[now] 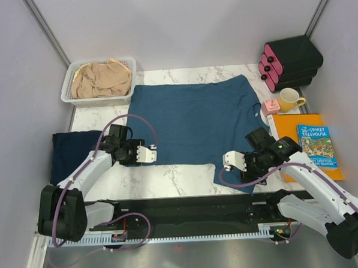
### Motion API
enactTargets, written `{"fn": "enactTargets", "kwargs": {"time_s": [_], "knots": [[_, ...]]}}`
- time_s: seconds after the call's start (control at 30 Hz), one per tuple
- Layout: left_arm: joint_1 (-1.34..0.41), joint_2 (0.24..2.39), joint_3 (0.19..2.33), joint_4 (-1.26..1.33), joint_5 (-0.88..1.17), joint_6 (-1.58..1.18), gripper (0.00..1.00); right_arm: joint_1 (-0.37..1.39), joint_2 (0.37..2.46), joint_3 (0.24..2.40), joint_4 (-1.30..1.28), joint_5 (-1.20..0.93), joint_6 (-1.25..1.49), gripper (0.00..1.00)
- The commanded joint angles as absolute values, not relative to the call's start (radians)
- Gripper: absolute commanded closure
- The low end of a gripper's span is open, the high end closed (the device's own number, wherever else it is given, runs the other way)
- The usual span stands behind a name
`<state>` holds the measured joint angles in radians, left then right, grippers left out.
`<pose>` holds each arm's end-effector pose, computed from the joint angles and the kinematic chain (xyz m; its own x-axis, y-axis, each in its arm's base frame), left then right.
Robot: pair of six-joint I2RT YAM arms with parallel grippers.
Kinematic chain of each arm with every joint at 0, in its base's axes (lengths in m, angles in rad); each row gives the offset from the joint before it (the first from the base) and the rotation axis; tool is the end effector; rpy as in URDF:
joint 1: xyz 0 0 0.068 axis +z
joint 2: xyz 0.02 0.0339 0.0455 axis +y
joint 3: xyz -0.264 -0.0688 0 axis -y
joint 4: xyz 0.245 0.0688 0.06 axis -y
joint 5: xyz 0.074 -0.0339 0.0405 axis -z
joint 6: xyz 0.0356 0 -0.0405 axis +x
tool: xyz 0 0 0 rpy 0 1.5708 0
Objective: Fold and stack the t-shirts
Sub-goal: Grap the side of the flattened tshirt closest away from the robot with both arms
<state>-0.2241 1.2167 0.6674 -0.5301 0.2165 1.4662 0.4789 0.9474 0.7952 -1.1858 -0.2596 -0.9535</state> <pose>0.2129 -0.0564 0.1885 0.2244 0.9451 -0.2376 0.8879 -0.0978 0.4495 0.1219 0.0736 0.2445 -0.0938 -0.9367 -0.3372 -0.9924 0.1151 -0.0435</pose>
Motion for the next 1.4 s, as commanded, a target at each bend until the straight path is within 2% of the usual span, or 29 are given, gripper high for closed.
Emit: {"fn": "enactTargets", "kwargs": {"time_s": [0.0, 0.1, 0.23, 0.5, 0.87, 1.17, 1.37], "knots": [[-0.224, 1.160, 0.652, -0.551, 0.232, 1.528, 0.37, 0.511, 0.913, 0.808, -1.227, -0.304, -1.052, 0.31], [-0.233, 1.137, 0.664, -0.558, 0.201, 1.519, 0.35, 0.518, 0.836, 0.753, -1.218, -0.241, -1.149, 0.29], [-0.245, 1.114, 0.695, -0.606, 0.181, 1.522, 0.35, 0.520, 0.766, 0.727, -1.246, -0.279, -1.228, 0.27], [-0.255, 1.091, 0.692, -0.626, 0.161, 1.520, 0.35, 0.522, 0.696, 0.574, -1.074, -0.316, -1.262, 0.29], [-0.256, 1.094, 0.680, -0.629, 0.149, 1.537, 0.34, 0.544, 0.915, 0.595, -1.005, -0.495, -1.140, 0.32], [-0.256, 1.117, 0.713, -0.640, 0.149, 1.545, 0.34, 0.568, 0.945, 0.600, -0.988, -0.482, -1.111, 0.39], [-0.256, 1.127, 0.735, -0.643, 0.156, 1.534, 0.34, 0.568, 0.905, 0.569, -0.934, -0.364, -1.020, 0.41]]}}
